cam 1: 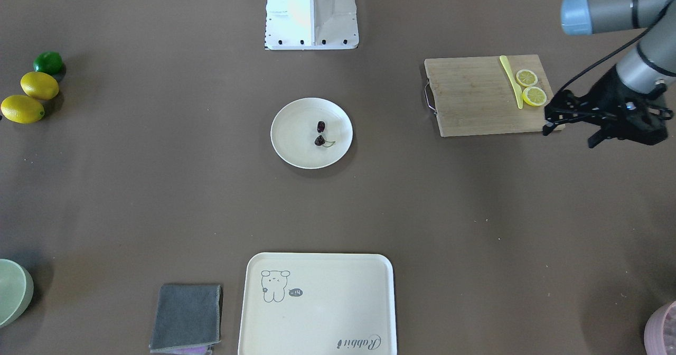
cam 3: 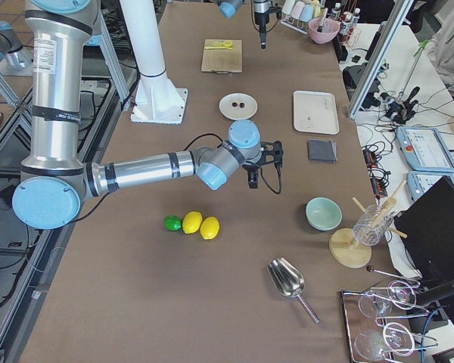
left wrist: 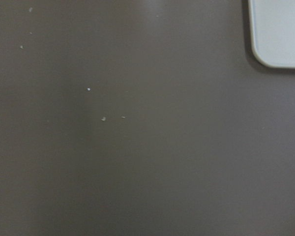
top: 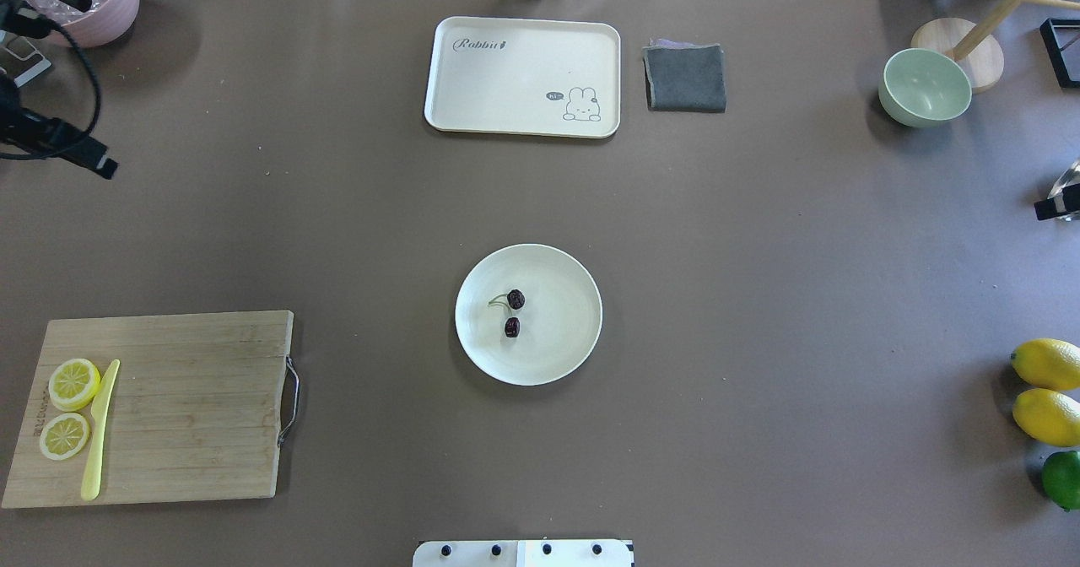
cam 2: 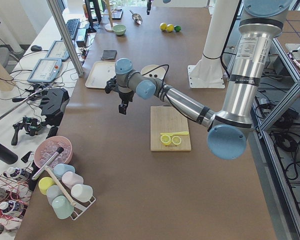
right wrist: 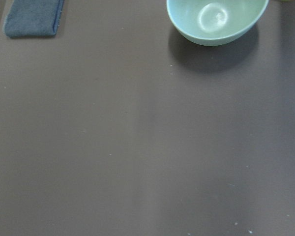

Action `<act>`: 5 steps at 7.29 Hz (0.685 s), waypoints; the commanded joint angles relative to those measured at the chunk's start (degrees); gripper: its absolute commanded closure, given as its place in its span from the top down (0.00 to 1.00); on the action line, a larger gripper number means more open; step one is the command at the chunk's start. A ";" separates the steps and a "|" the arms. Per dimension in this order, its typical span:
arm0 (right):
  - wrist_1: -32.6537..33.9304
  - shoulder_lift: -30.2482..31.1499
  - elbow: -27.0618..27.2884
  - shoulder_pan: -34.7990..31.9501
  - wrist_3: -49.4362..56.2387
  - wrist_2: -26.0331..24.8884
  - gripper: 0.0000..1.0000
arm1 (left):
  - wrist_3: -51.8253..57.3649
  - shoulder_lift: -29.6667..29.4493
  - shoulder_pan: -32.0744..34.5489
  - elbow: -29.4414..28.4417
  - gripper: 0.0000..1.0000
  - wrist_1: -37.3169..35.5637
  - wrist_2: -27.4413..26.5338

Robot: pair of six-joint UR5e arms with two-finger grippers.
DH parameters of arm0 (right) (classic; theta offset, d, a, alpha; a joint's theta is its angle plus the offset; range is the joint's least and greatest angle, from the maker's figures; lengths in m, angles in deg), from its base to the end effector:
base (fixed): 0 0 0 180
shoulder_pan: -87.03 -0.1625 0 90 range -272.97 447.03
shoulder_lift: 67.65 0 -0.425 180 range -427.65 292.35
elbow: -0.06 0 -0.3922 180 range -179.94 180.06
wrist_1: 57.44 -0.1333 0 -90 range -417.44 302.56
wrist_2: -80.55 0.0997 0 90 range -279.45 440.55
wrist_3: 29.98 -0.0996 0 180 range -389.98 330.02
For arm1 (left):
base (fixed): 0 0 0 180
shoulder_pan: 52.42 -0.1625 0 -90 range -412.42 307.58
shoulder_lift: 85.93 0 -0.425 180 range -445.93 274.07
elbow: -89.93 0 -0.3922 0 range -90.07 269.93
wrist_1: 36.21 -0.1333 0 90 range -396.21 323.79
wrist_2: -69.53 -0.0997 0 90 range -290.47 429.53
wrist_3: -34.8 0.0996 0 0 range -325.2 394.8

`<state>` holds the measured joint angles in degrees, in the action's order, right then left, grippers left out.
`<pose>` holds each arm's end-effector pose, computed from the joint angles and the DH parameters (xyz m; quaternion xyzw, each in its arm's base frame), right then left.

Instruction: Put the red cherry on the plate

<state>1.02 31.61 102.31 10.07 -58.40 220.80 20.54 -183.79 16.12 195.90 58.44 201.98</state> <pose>-0.0444 -0.4429 0.5575 0.1078 -0.4743 -0.0092 0.8737 0.1359 -0.5263 0.4421 0.1106 0.4043 0.1456 0.8961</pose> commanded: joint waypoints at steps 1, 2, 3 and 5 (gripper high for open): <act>9.08 0.85 -0.65 -7.90 15.25 1.08 1.00 | 16.48 7.38 6.68 -0.68 0.97 -0.87 0.71; 13.57 0.85 -0.57 -11.07 21.59 1.87 1.00 | 20.02 8.72 7.66 -1.29 0.97 -0.87 0.71; 18.05 0.85 -0.48 -13.37 27.48 1.88 1.00 | 20.83 10.48 8.19 -1.29 0.97 -0.87 -0.33; 23.87 0.67 -0.13 -15.14 33.23 1.09 1.00 | 20.84 13.56 9.85 -2.69 0.97 -0.87 -0.61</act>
<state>21.28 32.38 102.02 -3.85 -28.89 222.42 41.04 -171.99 24.71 194.24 57.57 201.54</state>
